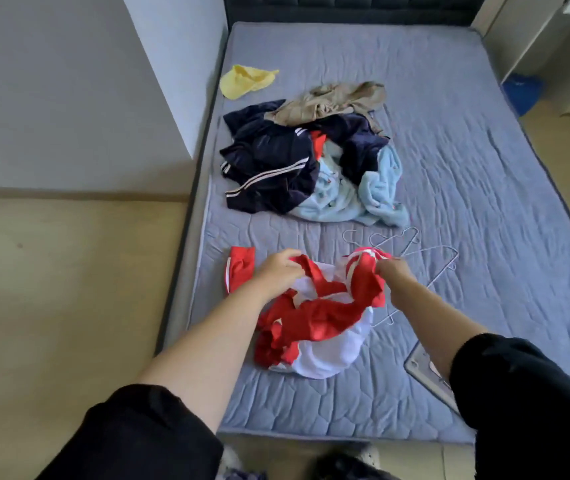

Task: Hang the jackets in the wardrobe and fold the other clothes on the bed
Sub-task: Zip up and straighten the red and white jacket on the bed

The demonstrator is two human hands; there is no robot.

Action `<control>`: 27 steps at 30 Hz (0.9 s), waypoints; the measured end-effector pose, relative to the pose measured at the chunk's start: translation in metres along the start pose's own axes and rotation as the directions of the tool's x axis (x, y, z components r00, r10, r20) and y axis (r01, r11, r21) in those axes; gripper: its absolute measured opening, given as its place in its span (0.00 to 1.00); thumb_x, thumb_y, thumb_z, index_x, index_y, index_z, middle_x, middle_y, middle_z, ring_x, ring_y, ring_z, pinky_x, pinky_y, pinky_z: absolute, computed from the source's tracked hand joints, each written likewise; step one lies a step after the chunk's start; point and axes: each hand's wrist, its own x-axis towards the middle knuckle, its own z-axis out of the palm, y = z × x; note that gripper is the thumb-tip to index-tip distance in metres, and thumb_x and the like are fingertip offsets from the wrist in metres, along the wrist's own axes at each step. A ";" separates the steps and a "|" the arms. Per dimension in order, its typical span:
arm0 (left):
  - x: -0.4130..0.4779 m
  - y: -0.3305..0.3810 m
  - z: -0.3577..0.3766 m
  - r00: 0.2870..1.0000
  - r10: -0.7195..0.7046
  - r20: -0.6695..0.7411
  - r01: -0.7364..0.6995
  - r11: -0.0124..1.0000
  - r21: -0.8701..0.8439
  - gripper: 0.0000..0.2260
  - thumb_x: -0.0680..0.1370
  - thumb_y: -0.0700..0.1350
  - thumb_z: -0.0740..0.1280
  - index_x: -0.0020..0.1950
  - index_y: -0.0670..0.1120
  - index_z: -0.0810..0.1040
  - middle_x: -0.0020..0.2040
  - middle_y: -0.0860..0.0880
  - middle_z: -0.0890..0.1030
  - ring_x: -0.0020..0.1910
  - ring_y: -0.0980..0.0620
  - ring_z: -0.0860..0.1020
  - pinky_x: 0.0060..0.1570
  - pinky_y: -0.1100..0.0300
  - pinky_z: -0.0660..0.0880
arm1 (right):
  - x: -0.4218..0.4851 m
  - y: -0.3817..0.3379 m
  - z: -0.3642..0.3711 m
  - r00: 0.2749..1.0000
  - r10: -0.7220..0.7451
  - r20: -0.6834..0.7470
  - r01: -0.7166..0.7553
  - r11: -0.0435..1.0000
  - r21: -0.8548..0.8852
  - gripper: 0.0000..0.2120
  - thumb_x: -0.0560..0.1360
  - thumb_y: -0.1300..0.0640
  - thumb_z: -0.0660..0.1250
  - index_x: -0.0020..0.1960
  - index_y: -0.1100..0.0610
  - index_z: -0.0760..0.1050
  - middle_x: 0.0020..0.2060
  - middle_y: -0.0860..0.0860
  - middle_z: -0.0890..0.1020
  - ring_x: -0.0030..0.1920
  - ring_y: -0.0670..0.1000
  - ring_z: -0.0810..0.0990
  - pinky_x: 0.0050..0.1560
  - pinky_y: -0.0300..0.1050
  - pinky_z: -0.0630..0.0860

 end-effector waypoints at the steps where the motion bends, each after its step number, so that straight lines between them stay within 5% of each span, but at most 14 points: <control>1: 0.010 -0.021 0.006 0.998 -0.006 -0.060 0.008 1.000 0.029 0.17 0.76 0.35 0.64 0.65 0.41 0.75 0.57 0.41 0.81 0.55 0.44 0.78 0.52 0.58 0.72 | 0.012 0.020 0.010 1.000 -0.017 -0.013 0.016 0.994 -0.109 0.13 0.76 0.67 0.59 0.59 0.63 0.74 0.48 0.57 0.76 0.44 0.54 0.75 0.44 0.39 0.72; 5: 0.050 -0.129 0.031 0.984 -0.102 -0.149 0.117 0.989 0.096 0.18 0.75 0.35 0.63 0.65 0.40 0.74 0.60 0.39 0.79 0.59 0.43 0.77 0.54 0.56 0.72 | 0.055 0.108 0.066 0.975 -0.221 0.012 0.209 0.900 -0.382 0.07 0.73 0.64 0.64 0.51 0.61 0.74 0.49 0.58 0.78 0.50 0.55 0.76 0.53 0.49 0.71; 8: 0.084 -0.211 0.057 0.978 -0.124 -0.170 0.154 0.972 0.179 0.21 0.75 0.39 0.65 0.68 0.44 0.72 0.64 0.42 0.77 0.63 0.45 0.75 0.61 0.58 0.70 | 0.089 0.181 0.110 0.924 -0.314 0.219 0.383 0.724 -0.574 0.23 0.73 0.60 0.66 0.67 0.62 0.70 0.63 0.61 0.74 0.64 0.60 0.72 0.64 0.50 0.66; 11: 0.119 -0.273 0.086 0.985 0.003 -0.173 0.052 0.948 0.314 0.23 0.75 0.42 0.67 0.70 0.45 0.71 0.68 0.44 0.74 0.67 0.46 0.71 0.66 0.58 0.66 | 0.127 0.246 0.137 0.891 -0.300 0.340 0.450 0.482 -0.752 0.36 0.71 0.47 0.68 0.74 0.55 0.60 0.72 0.55 0.64 0.73 0.56 0.59 0.71 0.54 0.59; 14: 0.159 -0.308 0.113 0.983 0.072 -0.170 -0.010 0.941 0.337 0.30 0.75 0.52 0.67 0.75 0.48 0.63 0.72 0.46 0.68 0.71 0.45 0.66 0.68 0.51 0.64 | 0.165 0.294 0.145 0.894 -0.297 0.335 0.441 0.454 -0.774 0.42 0.68 0.40 0.69 0.75 0.50 0.54 0.73 0.52 0.61 0.74 0.56 0.58 0.69 0.56 0.60; 19: 0.214 -0.343 0.154 0.906 0.200 -0.373 0.073 0.794 0.604 0.31 0.73 0.62 0.65 0.73 0.54 0.62 0.67 0.49 0.70 0.67 0.46 0.67 0.59 0.48 0.69 | 0.216 0.331 0.160 0.776 -0.585 0.236 0.472 0.290 -0.832 0.29 0.70 0.39 0.64 0.69 0.47 0.64 0.63 0.54 0.73 0.64 0.58 0.68 0.61 0.57 0.65; 24: 0.224 -0.355 0.153 0.907 0.207 -0.367 -0.037 0.906 0.421 0.26 0.73 0.64 0.64 0.68 0.54 0.70 0.62 0.45 0.78 0.62 0.43 0.75 0.55 0.53 0.70 | 0.219 0.326 0.161 0.729 -0.654 0.200 0.545 0.379 -0.748 0.16 0.71 0.46 0.64 0.58 0.50 0.73 0.55 0.55 0.79 0.58 0.59 0.75 0.53 0.51 0.71; 27: 0.207 -0.359 0.141 0.854 0.260 -0.450 -0.108 0.936 0.336 0.15 0.77 0.55 0.65 0.60 0.51 0.77 0.57 0.43 0.81 0.58 0.41 0.77 0.53 0.53 0.73 | 0.202 0.311 0.156 0.711 -0.666 0.224 0.587 0.387 -0.711 0.11 0.70 0.58 0.62 0.51 0.52 0.77 0.48 0.54 0.83 0.52 0.59 0.80 0.43 0.45 0.70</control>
